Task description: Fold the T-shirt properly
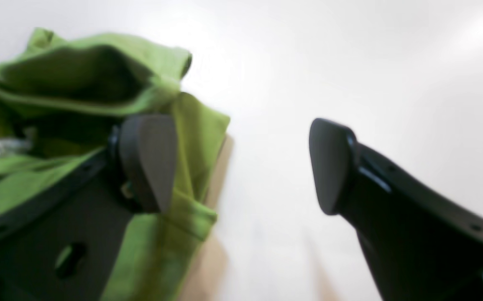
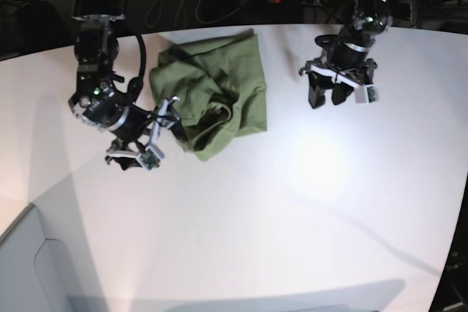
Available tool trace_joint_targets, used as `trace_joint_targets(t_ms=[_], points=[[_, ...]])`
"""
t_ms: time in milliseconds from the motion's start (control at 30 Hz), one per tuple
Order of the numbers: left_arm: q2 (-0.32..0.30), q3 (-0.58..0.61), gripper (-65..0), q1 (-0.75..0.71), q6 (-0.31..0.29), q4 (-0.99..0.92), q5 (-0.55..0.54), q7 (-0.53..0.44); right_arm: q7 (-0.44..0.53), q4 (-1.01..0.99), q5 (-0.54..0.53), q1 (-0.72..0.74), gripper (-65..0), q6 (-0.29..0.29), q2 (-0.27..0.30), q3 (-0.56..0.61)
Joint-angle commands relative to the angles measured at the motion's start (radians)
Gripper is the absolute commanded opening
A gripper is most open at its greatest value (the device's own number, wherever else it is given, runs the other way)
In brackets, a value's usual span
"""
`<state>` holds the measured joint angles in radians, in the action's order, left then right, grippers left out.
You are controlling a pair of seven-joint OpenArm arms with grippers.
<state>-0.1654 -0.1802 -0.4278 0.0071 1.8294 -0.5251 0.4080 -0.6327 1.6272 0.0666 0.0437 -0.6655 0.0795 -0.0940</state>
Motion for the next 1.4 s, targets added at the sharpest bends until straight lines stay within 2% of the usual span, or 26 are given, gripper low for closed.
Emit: trace_joint_targets(t_ms=[0,167,267,500,600,733,867,1067,1167,1367], points=[[-0.004,-0.014,-33.0,-0.013,-0.006,0.019,-0.008,-0.017,0.026,0.002,-0.017,0.018,-26.7,-0.033,-0.002,0.009],[0.000,-0.041,-33.0,-0.019,-0.006,0.016,-0.008,-0.017,0.055,-0.031,-0.017,0.029,-49.2,-0.033,-0.045,0.112],[-0.004,-0.046,-33.1,-0.026,-0.006,0.014,-0.008,-0.017,0.057,-0.025,-0.015,0.026,-55.0,-0.033,-0.079,0.176],[-0.006,-0.046,-33.1,-0.032,-0.006,0.010,-0.008,-0.017,0.058,0.091,-0.015,-0.034,-54.9,-0.033,-0.105,0.319],[-0.006,-0.046,-33.1,-0.032,-0.006,0.008,-0.008,-0.017,0.050,0.173,-0.014,-0.074,-54.9,-0.033,-0.100,0.334],[-0.006,-0.046,-33.1,-0.030,-0.006,0.008,-0.008,-0.017,0.049,0.284,-0.014,-0.107,-54.9,-0.033,-0.043,0.253],[-0.006,-0.046,-33.1,-0.029,-0.006,0.008,-0.008,-0.017,0.049,0.344,-0.014,-0.140,-54.9,-0.033,0.009,0.107],[0.002,-0.046,-33.1,-0.024,-0.006,0.008,-0.008,-0.017,0.047,0.279,-0.014,-0.143,-54.9,-0.033,0.021,-0.085],[0.002,-0.043,-33.1,-0.023,-0.006,0.008,-0.008,-0.017,0.047,0.207,-0.014,-0.141,-55.2,-0.033,0.029,-0.106],[0.003,-0.045,-33.1,-0.023,-0.006,0.008,-0.008,-0.017,0.047,0.140,-0.015,-0.186,-55.3,-0.033,0.042,-0.072]])
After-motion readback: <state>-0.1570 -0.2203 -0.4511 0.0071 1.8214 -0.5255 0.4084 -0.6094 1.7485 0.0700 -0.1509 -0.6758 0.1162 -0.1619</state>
